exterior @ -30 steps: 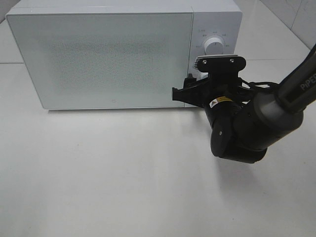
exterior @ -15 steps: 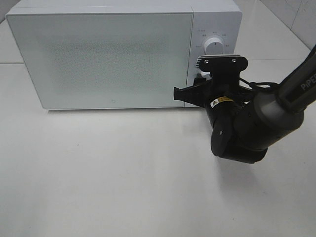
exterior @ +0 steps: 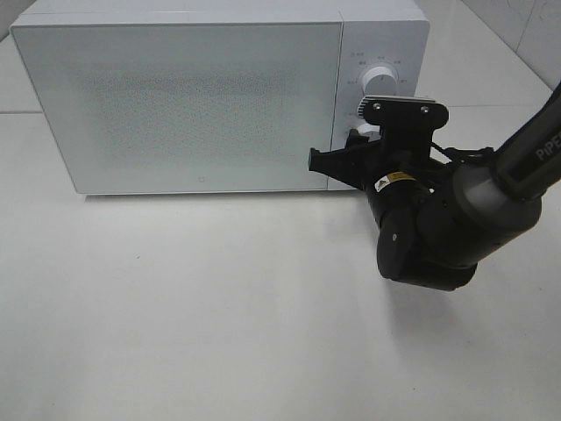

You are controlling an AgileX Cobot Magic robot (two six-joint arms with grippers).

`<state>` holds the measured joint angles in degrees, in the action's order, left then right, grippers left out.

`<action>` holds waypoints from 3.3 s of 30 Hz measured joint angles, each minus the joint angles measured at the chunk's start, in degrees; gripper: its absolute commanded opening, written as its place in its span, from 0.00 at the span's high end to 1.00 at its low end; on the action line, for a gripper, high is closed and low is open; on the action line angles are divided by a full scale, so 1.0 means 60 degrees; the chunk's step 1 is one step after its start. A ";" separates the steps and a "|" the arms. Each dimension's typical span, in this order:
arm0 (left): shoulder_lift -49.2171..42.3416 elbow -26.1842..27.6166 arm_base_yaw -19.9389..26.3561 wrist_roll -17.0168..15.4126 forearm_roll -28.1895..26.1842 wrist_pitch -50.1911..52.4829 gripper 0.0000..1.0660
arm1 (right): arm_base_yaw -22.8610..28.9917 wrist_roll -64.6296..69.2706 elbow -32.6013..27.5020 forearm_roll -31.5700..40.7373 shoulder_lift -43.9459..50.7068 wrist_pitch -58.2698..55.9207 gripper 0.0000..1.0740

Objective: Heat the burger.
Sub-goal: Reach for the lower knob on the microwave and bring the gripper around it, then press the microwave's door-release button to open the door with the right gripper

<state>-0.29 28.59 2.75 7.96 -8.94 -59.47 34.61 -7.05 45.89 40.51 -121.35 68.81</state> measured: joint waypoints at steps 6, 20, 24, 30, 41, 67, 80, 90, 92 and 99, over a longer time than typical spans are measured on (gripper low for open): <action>0.0000 0.0000 0.0000 0.0000 0.0000 0.0000 0.08 | -0.0048 0.3629 -0.0086 -0.0353 0.0000 0.0048 1.00; 0.0000 0.0000 0.0000 0.0000 0.0000 0.0000 0.08 | -0.0115 1.2156 -0.0191 -0.0793 0.0000 0.0172 1.00; 0.0000 0.0000 0.0000 0.0000 0.0000 0.0000 0.08 | -0.0115 1.3885 -0.0191 -0.0793 0.0000 0.0210 1.00; 0.0000 0.0000 0.0000 0.0000 0.0000 0.0000 0.08 | -0.0115 1.5890 -0.0191 -0.0793 0.0000 0.0239 1.00; 0.0000 0.0000 0.0000 0.0000 0.0000 0.0000 0.08 | -0.0115 1.6453 -0.0191 -0.0802 0.0000 0.0248 1.00; 0.0000 0.0000 0.0000 0.0000 0.0000 0.0000 0.08 | 0.0057 1.5527 -0.0076 -0.0067 0.0000 -0.0038 0.30; 0.0000 0.0000 0.0000 0.0000 0.0000 0.0000 0.08 | -0.0019 1.3751 -0.1404 -0.1442 0.1241 0.0029 0.30; 0.0000 0.0000 0.0000 0.0000 0.0000 0.0000 0.08 | -0.0019 1.1583 -0.2378 -0.3514 0.3180 -0.2836 0.30; 0.0000 0.0000 0.0000 0.0000 0.0000 0.0000 0.08 | -0.0019 1.0943 -0.2378 -0.4011 0.3619 -0.3715 0.30; 0.0000 0.0000 0.0000 0.0000 0.0000 0.0000 0.08 | -0.0019 0.8709 -0.2387 -0.4841 0.4956 -0.7439 0.30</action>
<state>-0.29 28.59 2.75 7.96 -8.94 -59.47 34.49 45.21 31.57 11.46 -91.62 24.18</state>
